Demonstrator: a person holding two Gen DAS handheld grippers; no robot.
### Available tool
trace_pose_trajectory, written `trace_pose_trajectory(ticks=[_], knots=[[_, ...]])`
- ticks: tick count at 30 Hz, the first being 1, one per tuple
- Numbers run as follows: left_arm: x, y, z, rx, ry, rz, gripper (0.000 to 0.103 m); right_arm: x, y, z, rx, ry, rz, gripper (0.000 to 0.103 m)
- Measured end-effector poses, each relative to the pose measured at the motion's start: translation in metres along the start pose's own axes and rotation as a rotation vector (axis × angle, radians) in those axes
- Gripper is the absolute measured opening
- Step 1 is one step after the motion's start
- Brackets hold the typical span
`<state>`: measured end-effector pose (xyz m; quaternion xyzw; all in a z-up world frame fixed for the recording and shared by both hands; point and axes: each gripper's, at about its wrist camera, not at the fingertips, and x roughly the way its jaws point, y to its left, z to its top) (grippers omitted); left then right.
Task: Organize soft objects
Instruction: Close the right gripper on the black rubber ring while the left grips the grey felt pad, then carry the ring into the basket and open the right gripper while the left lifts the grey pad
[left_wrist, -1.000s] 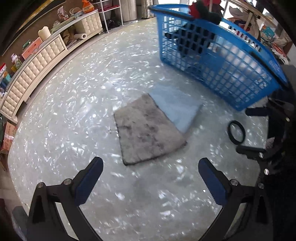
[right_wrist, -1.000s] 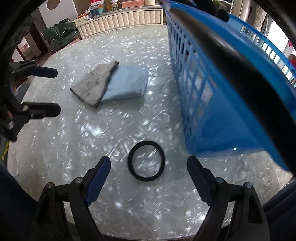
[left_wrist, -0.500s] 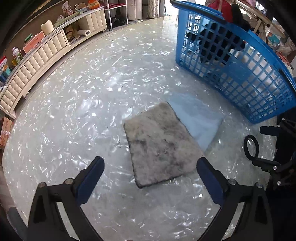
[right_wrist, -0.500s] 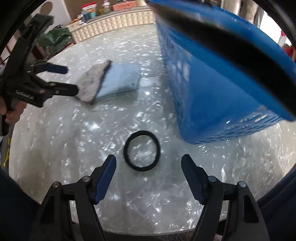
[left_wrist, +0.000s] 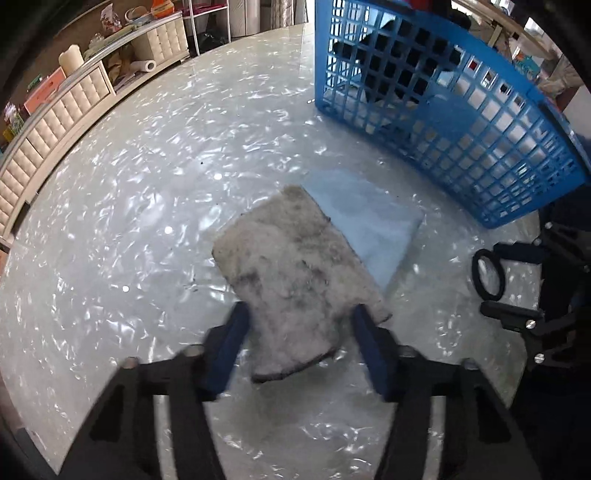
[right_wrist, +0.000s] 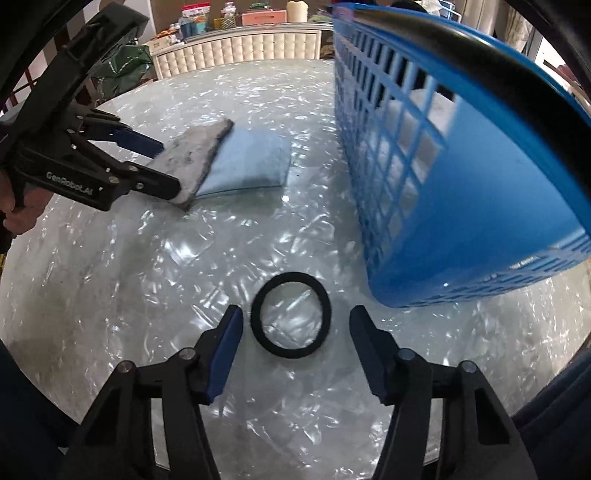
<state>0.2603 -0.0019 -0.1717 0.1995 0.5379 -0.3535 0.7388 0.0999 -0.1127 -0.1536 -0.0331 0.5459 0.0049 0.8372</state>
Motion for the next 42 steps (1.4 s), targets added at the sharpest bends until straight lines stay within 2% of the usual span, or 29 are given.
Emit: trace_pose_trajectory(ticks=[1,4,7,8,10,13,24,25,36,42], knots=[[0.000,-0.001,0.000,-0.008,-0.001,-0.011,0.032,0.000,0.004,-0.001,-0.003,-0.002,0.007,0.050],[0.000,0.001,0.001,-0.014,0.001,-0.033,0.029,0.001,0.009,-0.002,-0.012,-0.010,0.022,0.041],[0.002,0.001,0.001,-0.020,0.005,-0.061,0.018,-0.003,0.009,-0.004,-0.017,-0.016,0.032,0.032],[0.000,-0.002,0.001,-0.021,0.007,-0.065,0.017,-0.003,0.009,-0.005,-0.017,-0.018,0.034,0.030],[0.000,-0.004,0.000,-0.020,0.016,-0.073,0.013,-0.003,0.008,-0.004,-0.013,-0.021,0.038,0.020],[-0.010,-0.015,-0.011,-0.018,0.020,-0.092,0.013,-0.003,0.006,-0.001,-0.014,-0.027,0.041,0.010],[-0.040,-0.047,-0.027,0.004,0.021,-0.045,0.011,-0.001,0.006,0.001,-0.014,-0.029,0.066,0.008],[-0.043,-0.051,-0.027,0.008,0.023,-0.038,0.011,-0.010,-0.006,0.002,-0.013,-0.030,0.072,0.008],[-0.083,-0.091,-0.033,-0.029,0.030,0.044,0.012,-0.044,-0.014,-0.001,-0.006,-0.089,0.111,0.008],[-0.105,-0.114,-0.036,-0.051,-0.021,0.034,0.012,-0.055,-0.018,-0.009,-0.016,-0.093,0.130,0.008]])
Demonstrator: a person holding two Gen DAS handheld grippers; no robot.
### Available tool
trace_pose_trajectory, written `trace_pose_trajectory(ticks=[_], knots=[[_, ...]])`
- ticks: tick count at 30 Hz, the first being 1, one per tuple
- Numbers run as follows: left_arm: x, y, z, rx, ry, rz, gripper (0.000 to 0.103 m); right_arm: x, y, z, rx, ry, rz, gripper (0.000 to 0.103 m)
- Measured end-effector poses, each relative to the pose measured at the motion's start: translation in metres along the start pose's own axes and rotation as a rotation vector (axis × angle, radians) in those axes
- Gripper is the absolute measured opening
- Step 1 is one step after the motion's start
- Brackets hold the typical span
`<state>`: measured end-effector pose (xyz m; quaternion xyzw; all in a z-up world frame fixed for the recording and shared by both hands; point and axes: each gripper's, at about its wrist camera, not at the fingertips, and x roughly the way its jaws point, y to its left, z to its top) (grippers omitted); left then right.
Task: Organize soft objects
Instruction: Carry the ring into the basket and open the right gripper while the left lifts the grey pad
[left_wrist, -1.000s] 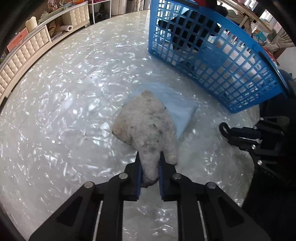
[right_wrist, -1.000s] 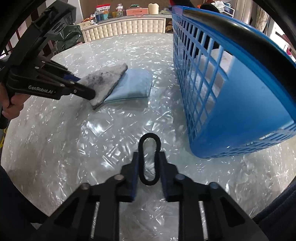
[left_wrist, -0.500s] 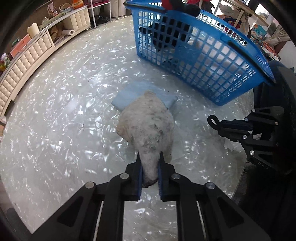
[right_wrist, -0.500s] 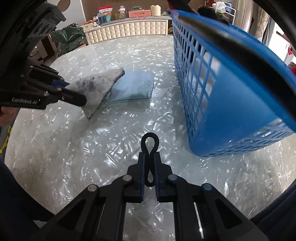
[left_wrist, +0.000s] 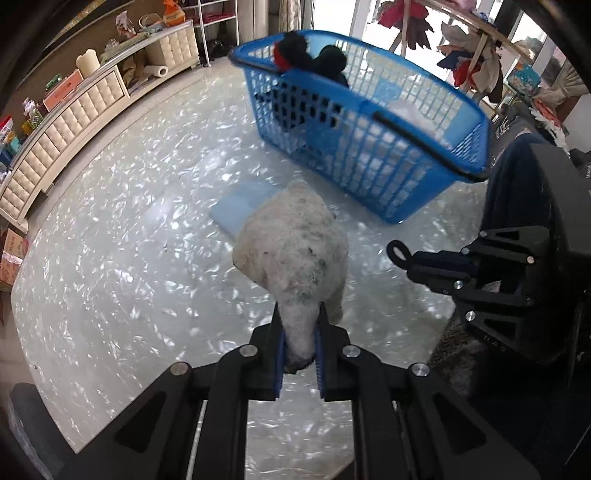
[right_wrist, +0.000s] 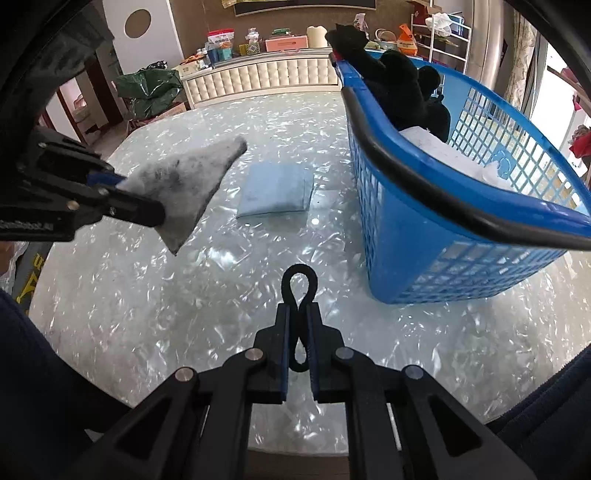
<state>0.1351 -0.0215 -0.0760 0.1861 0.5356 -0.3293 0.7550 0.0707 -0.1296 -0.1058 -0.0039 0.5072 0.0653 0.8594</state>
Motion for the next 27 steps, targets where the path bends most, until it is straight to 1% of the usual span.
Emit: trace_pose_trajectory(ticks=[3,9,13,15,20,24,27], knots=[[-0.006,-0.007,-0.004,0.001,-0.014,-0.004,0.012,-0.002,-0.002,0.001,0.003,0.001,0.010,0.008],[-0.013,-0.016,-0.002,-0.028,-0.047,0.007,0.012,-0.030,-0.008,0.006,-0.020,-0.040,0.029,0.008],[-0.023,-0.022,0.006,-0.062,-0.080,0.027,0.012,-0.041,-0.016,0.009,-0.027,-0.055,0.033,0.008],[-0.028,-0.026,0.010,-0.064,-0.104,0.040,0.012,-0.049,-0.019,0.014,-0.038,-0.073,0.036,0.008],[-0.041,-0.036,0.024,-0.065,-0.156,0.041,0.012,-0.068,-0.036,0.026,-0.062,-0.111,0.028,0.008],[-0.044,-0.039,0.034,-0.076,-0.184,0.058,0.012,-0.083,-0.045,0.034,-0.083,-0.133,0.020,0.008],[-0.041,-0.041,0.042,-0.085,-0.203,0.053,0.012,-0.086,-0.056,0.043,-0.085,-0.147,0.004,0.008]])
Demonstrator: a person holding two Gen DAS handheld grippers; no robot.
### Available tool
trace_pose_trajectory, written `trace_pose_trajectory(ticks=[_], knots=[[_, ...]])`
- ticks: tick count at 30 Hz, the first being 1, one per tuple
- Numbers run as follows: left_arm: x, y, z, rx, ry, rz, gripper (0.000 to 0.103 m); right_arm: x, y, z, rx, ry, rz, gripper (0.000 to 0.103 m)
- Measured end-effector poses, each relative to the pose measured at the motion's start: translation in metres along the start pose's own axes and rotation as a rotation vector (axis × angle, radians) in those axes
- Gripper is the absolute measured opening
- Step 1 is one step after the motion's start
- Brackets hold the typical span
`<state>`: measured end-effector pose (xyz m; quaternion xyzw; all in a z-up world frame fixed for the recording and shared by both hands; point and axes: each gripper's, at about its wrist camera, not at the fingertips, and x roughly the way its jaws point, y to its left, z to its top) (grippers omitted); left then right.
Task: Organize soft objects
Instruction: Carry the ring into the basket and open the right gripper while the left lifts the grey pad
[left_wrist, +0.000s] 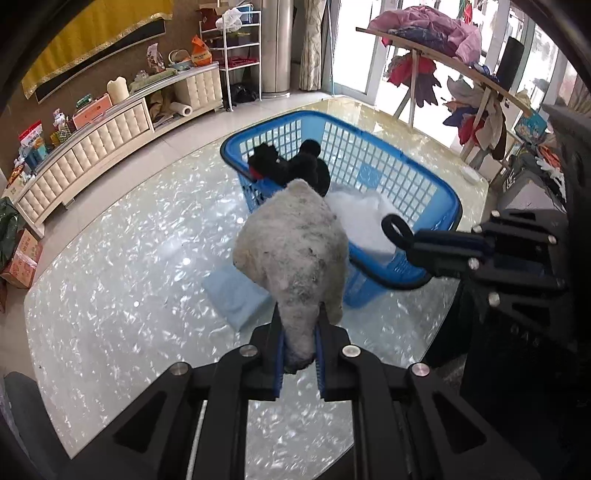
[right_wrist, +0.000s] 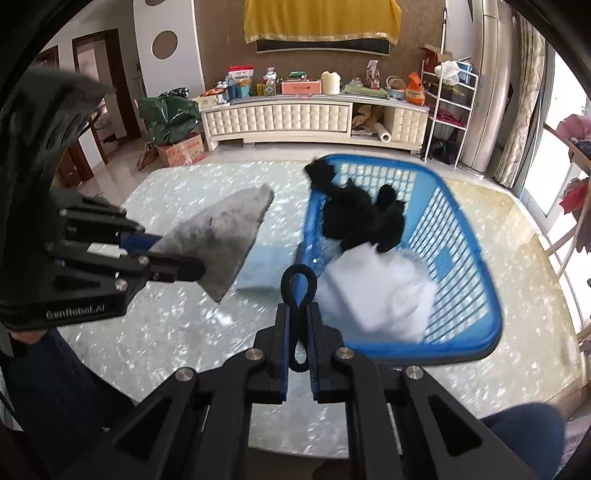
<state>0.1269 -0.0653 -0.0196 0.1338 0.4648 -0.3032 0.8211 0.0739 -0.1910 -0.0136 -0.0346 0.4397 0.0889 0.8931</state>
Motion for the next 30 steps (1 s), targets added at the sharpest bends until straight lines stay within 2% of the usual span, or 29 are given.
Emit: trace_pose_trajectory(ticks=[4,12,21,30], knots=[[0.006,-0.008,0.006,0.033,-0.020,0.000,0.012,0.006,-0.016,0.006,0.011,0.015,-0.029,0.008],[0.016,0.004,0.013,-0.004,-0.025,-0.008,0.012,0.013,-0.043,0.017,0.011,0.047,-0.063,0.008],[0.025,0.026,0.009,-0.054,-0.031,0.003,0.012,0.056,-0.069,0.041,-0.006,0.154,-0.127,0.008],[0.040,0.031,0.003,-0.069,0.007,-0.007,0.012,0.098,-0.079,0.048,-0.038,0.282,-0.172,0.008]])
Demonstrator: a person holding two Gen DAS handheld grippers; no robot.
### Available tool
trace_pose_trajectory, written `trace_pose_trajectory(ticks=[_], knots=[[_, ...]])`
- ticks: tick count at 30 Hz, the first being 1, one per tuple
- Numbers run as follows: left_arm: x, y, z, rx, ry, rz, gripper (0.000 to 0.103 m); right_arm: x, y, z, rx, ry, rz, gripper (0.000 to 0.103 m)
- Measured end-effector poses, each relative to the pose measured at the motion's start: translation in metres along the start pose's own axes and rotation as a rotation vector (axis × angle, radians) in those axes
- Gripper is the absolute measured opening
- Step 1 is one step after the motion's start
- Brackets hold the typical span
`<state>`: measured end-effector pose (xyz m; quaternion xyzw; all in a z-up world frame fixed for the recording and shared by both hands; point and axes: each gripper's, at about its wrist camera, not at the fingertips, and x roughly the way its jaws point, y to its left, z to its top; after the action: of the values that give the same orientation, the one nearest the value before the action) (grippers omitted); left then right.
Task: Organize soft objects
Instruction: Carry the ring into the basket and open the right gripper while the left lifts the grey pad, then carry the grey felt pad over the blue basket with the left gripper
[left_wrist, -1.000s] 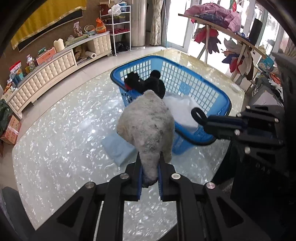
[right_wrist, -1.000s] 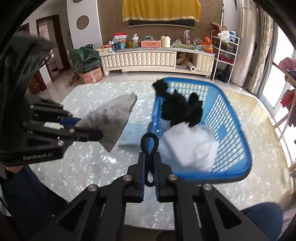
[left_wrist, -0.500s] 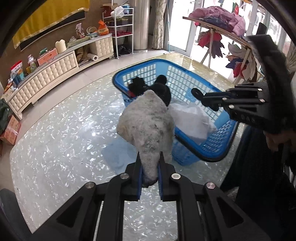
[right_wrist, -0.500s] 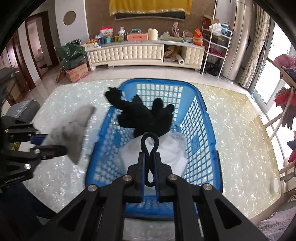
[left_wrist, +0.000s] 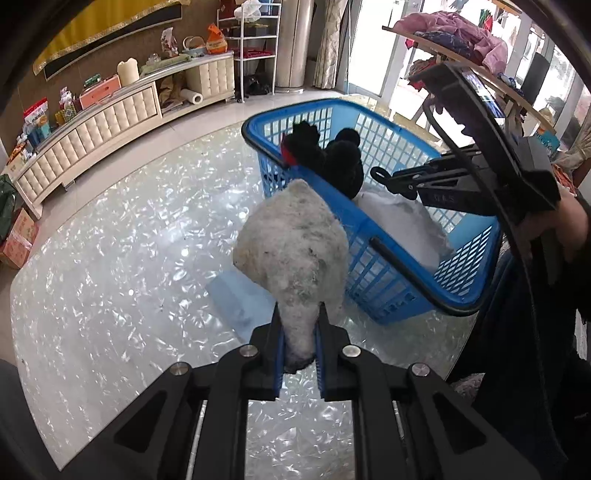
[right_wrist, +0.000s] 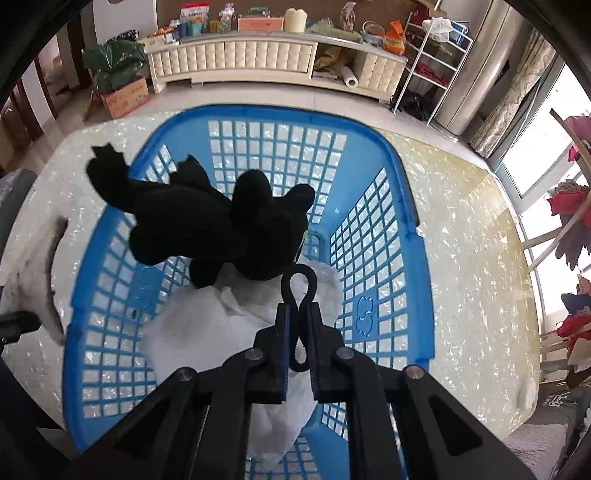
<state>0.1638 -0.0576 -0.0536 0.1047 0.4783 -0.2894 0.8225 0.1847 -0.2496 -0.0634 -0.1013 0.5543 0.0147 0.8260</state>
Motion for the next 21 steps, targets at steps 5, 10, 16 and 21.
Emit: trace_pose_trajectory(ticks=[5,10,16,21], knots=[[0.003,-0.001,-0.001,-0.004,0.014,0.001,0.012,0.006,0.000,0.003,-0.005,0.022,0.012,0.008],[0.004,-0.004,-0.002,0.000,0.017,0.005,0.012,0.003,0.002,0.003,-0.010,0.024,0.010,0.025],[0.003,-0.002,-0.003,-0.003,0.009,0.014,0.012,-0.004,0.008,-0.002,-0.036,0.000,-0.015,0.061],[0.002,-0.003,-0.006,0.000,0.001,0.018,0.012,-0.022,0.007,-0.008,-0.022,-0.063,-0.026,0.090]])
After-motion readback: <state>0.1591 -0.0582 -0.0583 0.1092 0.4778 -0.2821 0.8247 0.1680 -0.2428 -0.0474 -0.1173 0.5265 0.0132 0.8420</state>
